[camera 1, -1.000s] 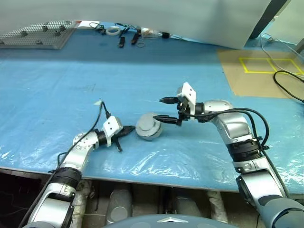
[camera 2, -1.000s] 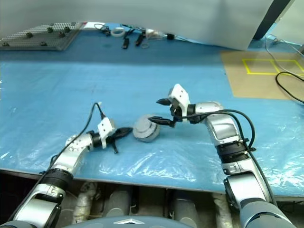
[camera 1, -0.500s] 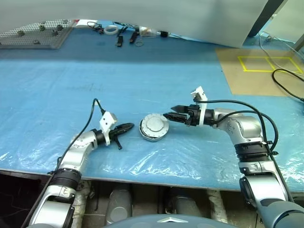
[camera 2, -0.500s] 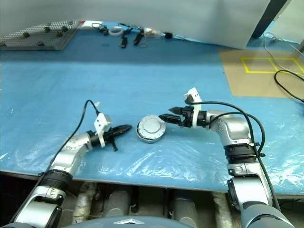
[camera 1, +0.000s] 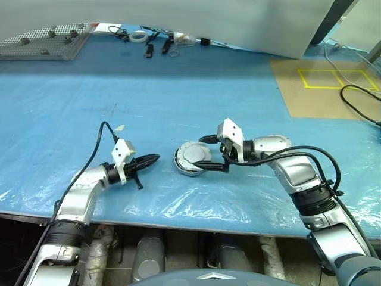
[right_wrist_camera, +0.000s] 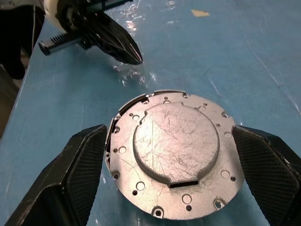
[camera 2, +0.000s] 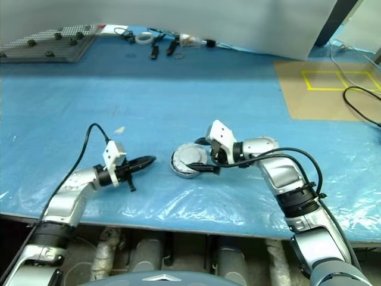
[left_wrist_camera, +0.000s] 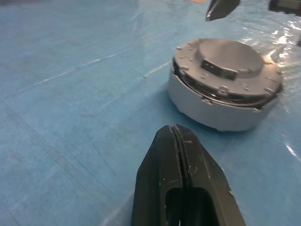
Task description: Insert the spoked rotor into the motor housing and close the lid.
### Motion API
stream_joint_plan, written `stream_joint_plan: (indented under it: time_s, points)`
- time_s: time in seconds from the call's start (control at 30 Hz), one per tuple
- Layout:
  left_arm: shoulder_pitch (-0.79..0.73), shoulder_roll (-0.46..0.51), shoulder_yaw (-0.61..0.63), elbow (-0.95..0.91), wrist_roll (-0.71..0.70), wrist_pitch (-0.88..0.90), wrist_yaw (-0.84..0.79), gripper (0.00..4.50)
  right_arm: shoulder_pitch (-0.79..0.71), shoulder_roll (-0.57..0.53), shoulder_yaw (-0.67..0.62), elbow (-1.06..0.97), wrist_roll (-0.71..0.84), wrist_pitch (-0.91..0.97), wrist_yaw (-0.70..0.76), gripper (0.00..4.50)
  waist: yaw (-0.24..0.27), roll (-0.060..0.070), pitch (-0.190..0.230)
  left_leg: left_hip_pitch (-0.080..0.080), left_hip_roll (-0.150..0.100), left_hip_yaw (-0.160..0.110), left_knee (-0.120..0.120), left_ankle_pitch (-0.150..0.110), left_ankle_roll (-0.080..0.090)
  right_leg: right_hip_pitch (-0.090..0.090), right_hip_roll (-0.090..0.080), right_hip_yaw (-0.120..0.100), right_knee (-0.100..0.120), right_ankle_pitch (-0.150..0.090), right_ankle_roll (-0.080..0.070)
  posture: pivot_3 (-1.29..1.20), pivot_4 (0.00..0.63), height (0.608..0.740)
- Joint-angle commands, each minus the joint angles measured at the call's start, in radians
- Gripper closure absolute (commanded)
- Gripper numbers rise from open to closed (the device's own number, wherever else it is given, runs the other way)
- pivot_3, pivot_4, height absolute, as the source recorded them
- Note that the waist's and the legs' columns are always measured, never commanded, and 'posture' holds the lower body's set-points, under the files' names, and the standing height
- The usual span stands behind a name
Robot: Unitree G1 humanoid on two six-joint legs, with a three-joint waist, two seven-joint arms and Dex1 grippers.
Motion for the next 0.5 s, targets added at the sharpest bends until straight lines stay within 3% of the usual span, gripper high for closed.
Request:
stream_joint_plan:
  time_s: [0.03,0.27,0.47,0.5]
  points:
    - [0.023,0.024,0.026,-0.121,-0.041,0.018,-0.010,4.50,-0.038,0.016,0.010,0.060,-0.027,-0.071,0.010,0.04,0.001,0.000,0.000,0.000,0.000,0.000,0.000,0.000,0.000,0.000,0.000,0.000,0.000,0.000,0.000,0.00,0.150,0.740]
    - [0.047,0.037,0.013,-0.233,-0.056,0.046,-0.003,4.50,-0.069,0.065,0.025,0.165,-0.059,-0.126,0.020,0.04,-0.002,0.000,0.000,0.000,0.000,0.000,0.003,0.001,0.002,0.001,0.000,0.000,0.002,0.000,0.000,0.00,0.150,0.740]
    - [0.063,0.033,0.006,-0.211,-0.036,0.044,0.007,4.50,-0.065,0.071,0.047,0.198,-0.086,-0.159,0.039,0.04,-0.014,0.000,0.000,0.000,0.000,0.000,0.003,0.001,0.002,0.001,0.000,0.000,0.002,0.000,0.000,0.00,0.150,0.740]
    - [0.063,0.032,0.006,-0.202,-0.033,0.043,0.010,4.50,-0.061,0.072,0.049,0.193,-0.084,-0.160,0.045,0.22,-0.015,0.000,0.000,0.000,0.000,0.000,0.003,0.001,0.002,0.001,0.000,0.000,0.002,0.000,0.000,0.00,0.150,0.740]
